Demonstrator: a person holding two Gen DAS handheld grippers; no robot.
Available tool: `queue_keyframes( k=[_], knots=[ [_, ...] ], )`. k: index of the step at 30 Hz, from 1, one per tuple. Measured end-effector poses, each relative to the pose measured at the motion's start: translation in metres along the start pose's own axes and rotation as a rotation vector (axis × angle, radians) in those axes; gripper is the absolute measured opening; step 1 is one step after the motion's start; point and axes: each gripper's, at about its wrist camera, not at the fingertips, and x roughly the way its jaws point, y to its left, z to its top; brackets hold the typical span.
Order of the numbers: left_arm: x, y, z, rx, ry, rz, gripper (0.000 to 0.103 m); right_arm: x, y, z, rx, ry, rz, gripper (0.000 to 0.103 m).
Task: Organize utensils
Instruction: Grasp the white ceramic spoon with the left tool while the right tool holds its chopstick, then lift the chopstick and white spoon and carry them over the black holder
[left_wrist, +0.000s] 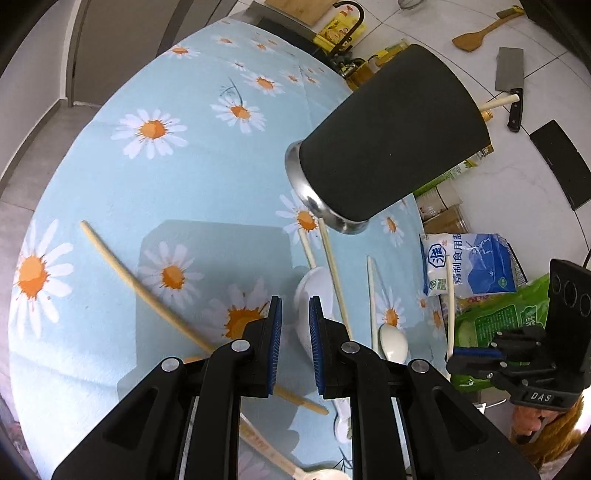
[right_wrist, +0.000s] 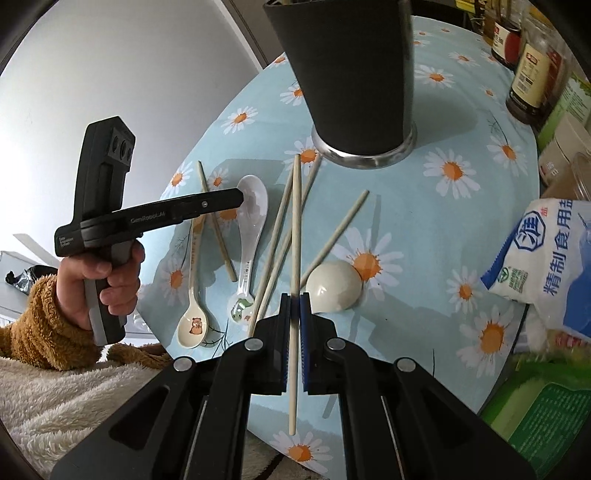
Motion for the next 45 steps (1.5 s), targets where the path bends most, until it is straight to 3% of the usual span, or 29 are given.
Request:
queue_keyframes(
  k=[9, 13, 21, 30, 40, 45],
  knots=[
    [0.012, 0.002, 0.003, -0.015, 0.021, -0.004, 0.013, -0.006, 0.000, -0.003, 0.004, -0.016, 0.001, 0.006],
    [0.010, -0.001, 0.002, 0.015, 0.004, 0.015, 0.004, -0.005, -0.002, 0.000, 0.008, -0.023, 0.000, 0.006],
    [0.003, -0.027, 0.003, 0.140, -0.038, 0.068, 0.004, -0.004, -0.004, 0.003, 0.000, -0.030, 0.009, 0.006],
    [-0.013, -0.047, 0.006, 0.214, -0.076, 0.094, 0.004, -0.004, -0.004, 0.009, 0.007, -0.068, 0.040, 0.006],
    [-0.043, -0.070, 0.014, 0.277, -0.152, 0.100, 0.004, -0.019, -0.008, 0.018, 0.041, -0.173, 0.079, 0.006],
    [-0.066, -0.087, 0.020, 0.311, -0.210, 0.074, 0.004, -0.039, -0.009, 0.026, 0.061, -0.289, 0.127, 0.006]
  ],
)
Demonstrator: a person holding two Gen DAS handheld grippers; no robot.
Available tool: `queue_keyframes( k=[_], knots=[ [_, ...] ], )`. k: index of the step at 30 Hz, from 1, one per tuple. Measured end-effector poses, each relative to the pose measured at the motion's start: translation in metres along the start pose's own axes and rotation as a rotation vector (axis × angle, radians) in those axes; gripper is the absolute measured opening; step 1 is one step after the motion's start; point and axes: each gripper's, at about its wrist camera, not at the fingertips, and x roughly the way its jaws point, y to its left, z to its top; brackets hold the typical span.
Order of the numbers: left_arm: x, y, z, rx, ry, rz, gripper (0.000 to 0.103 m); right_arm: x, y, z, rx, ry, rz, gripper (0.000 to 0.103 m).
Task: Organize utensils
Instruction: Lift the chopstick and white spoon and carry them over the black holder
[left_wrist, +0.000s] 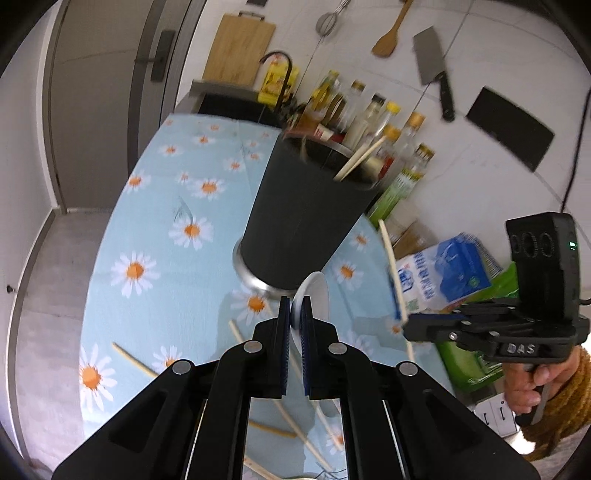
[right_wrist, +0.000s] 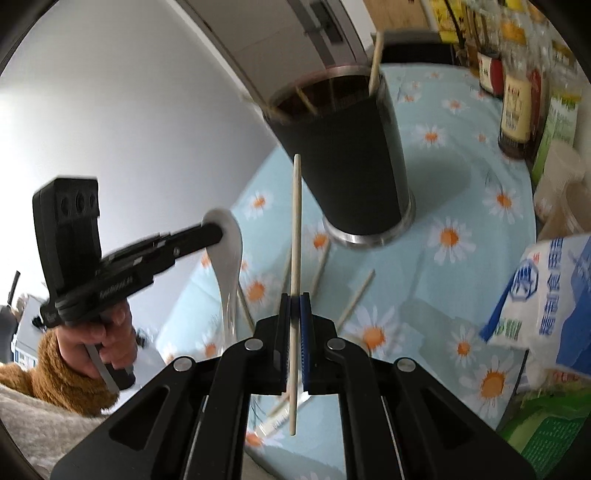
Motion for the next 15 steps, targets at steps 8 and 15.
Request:
queue_keyframes(
  k=[8, 15],
  knots=[
    [-0.031, -0.029, 0.030, 0.095, -0.094, -0.026, 0.004, -0.030, 0.010, 0.028, -0.021, -0.186, 0.046, 0.006],
    [-0.054, -0.038, 0.061, 0.137, -0.201, -0.022, 0.004, -0.052, 0.012, 0.050, -0.028, -0.328, 0.041, 0.006]
  ],
)
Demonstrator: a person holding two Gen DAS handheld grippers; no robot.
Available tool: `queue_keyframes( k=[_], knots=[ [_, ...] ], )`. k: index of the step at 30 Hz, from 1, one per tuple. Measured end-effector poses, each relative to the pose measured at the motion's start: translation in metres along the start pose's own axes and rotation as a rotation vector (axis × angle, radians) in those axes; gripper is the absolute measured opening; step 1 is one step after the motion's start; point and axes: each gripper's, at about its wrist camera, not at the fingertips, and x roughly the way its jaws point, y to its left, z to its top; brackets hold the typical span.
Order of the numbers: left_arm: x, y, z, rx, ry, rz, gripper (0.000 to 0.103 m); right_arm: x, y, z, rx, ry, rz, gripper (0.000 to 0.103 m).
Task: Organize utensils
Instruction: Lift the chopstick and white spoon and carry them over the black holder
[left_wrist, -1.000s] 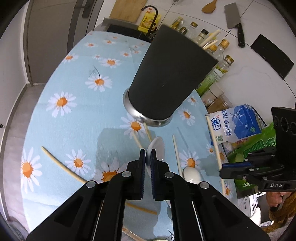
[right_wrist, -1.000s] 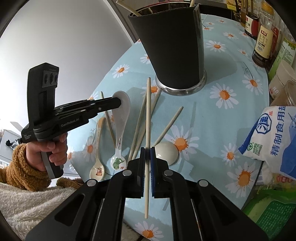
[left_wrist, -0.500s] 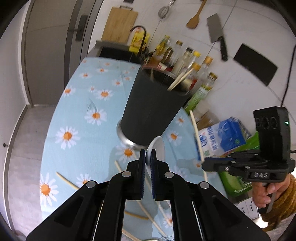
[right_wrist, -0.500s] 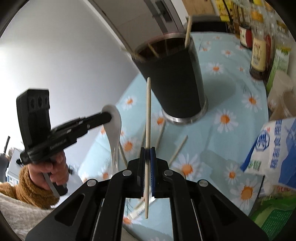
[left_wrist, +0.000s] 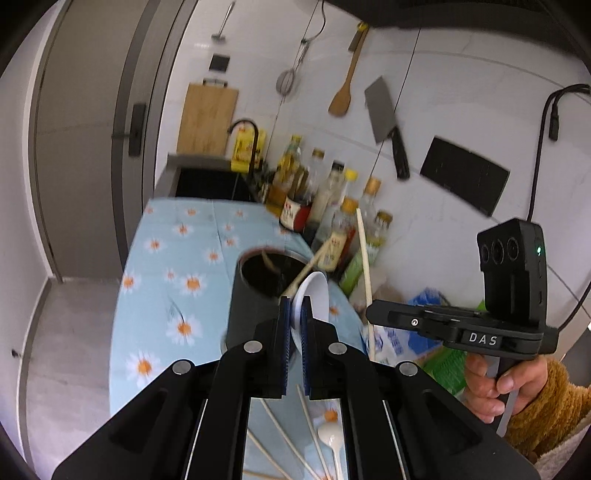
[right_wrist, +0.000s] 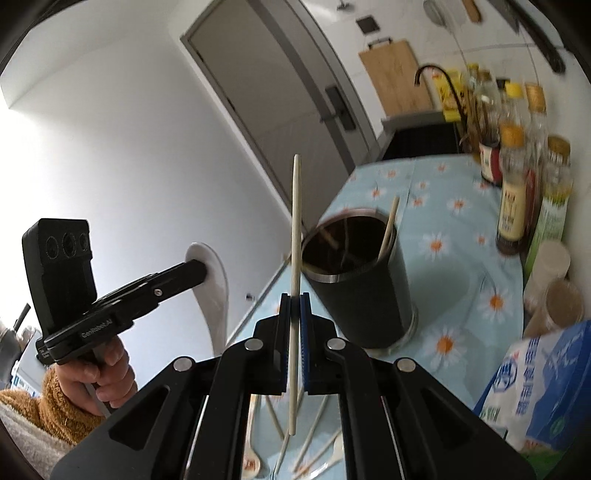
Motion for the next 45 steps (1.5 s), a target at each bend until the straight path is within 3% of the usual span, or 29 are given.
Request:
queue_keyframes(
  k=[3, 6, 19, 23, 28, 34, 45],
  knots=[
    [-0.006, -0.001, 0.017, 0.038, -0.052, 0.033, 0.004, -0.007, 0.001, 0.010, -0.023, -0.069, -0.028, 0.006],
    [-0.009, -0.001, 0.033, 0.081, -0.096, 0.087, 0.004, -0.010, -0.004, 0.021, 0.023, -0.105, 0.001, 0.006],
    [0.007, 0.006, 0.080, 0.149, -0.214, 0.149, 0.004, -0.007, -0.001, 0.070, 0.028, -0.271, 0.002, 0.006],
    [0.016, 0.004, 0.090, 0.158, -0.240, 0.164, 0.004, -0.003, -0.009, 0.084, 0.032, -0.332, -0.023, 0.006],
    [0.030, -0.004, 0.096, 0.239, -0.276, 0.204, 0.004, 0.007, -0.020, 0.090, 0.036, -0.376, -0.079, 0.006],
    [0.058, 0.000, 0.090, 0.253, -0.254, 0.192, 0.004, 0.022, -0.030, 0.087, 0.029, -0.379, -0.111, 0.006],
    [0.102, 0.013, 0.067, 0.236, -0.141, 0.140, 0.004, 0.051, -0.039, 0.067, 0.027, -0.315, -0.162, 0.006]
  ],
)
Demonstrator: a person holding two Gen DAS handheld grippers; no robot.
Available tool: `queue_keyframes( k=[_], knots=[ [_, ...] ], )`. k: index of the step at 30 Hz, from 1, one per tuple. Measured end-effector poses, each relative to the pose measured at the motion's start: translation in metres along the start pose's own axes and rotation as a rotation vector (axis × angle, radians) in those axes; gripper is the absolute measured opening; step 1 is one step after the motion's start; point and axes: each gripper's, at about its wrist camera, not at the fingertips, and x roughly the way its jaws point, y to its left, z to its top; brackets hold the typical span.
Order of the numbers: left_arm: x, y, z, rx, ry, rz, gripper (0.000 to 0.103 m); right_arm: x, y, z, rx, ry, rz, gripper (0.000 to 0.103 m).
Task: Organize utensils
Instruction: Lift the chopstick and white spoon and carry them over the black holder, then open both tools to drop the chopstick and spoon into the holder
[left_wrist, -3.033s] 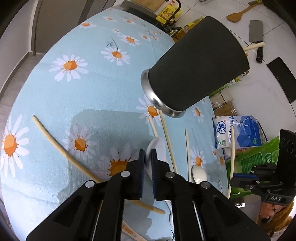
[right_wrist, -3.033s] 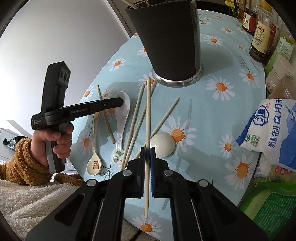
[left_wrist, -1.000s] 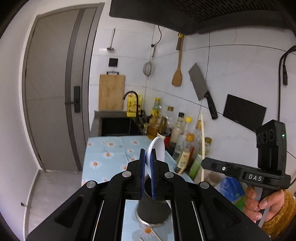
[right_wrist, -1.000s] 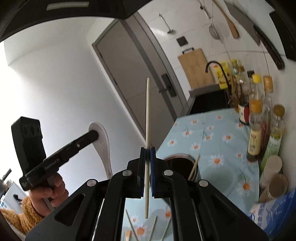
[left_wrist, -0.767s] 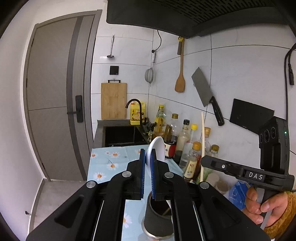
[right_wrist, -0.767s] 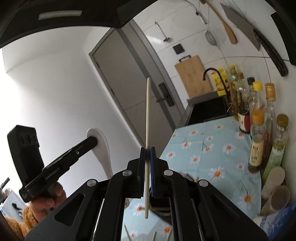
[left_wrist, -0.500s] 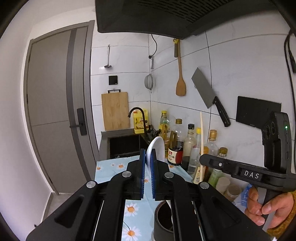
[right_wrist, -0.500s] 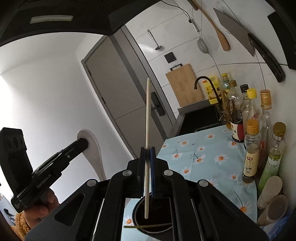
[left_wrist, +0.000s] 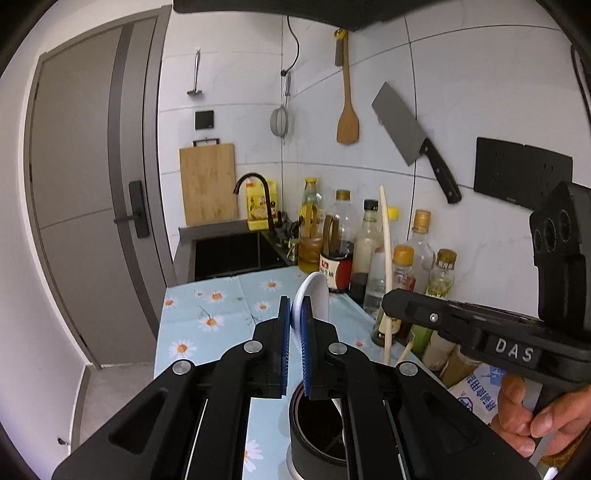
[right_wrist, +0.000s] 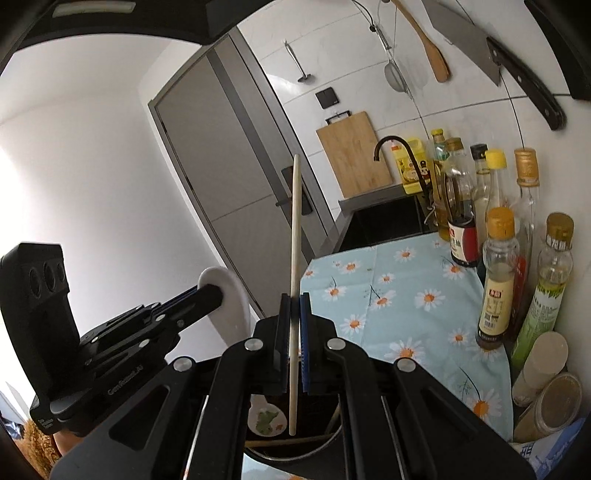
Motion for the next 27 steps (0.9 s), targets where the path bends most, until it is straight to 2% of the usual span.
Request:
queue_keyframes(
  k=[6, 12, 16, 17, 18, 19, 27],
  knots=[
    [0.006, 0.003, -0.011, -0.043, 0.012, -0.035, 0.005, 0.007, 0.002, -0.014, -0.031, 0.029, -0.025, 0.006],
    [0.012, 0.007, -0.020, -0.088, 0.061, -0.041, 0.007, 0.010, 0.002, -0.025, -0.032, 0.059, -0.027, 0.006],
    [0.011, 0.012, -0.024, -0.130, 0.078, -0.041, 0.009, 0.007, 0.003, -0.027, -0.029, 0.064, -0.025, 0.011],
    [0.011, 0.012, -0.025, -0.136, 0.086, -0.045, 0.009, 0.005, 0.003, -0.026, -0.026, 0.062, -0.028, 0.015],
    [0.011, 0.013, -0.026, -0.143, 0.095, -0.052, 0.009, 0.003, 0.003, -0.025, -0.020, 0.059, -0.026, 0.023],
    [0.010, 0.013, -0.026, -0.152, 0.100, -0.053, 0.010, 0.001, 0.002, -0.025, -0.009, 0.054, -0.021, 0.025],
    [0.000, 0.011, -0.025, -0.153, 0.103, -0.053, 0.016, -0.011, 0.005, -0.022, -0.004, 0.038, -0.023, 0.025]
  ],
)
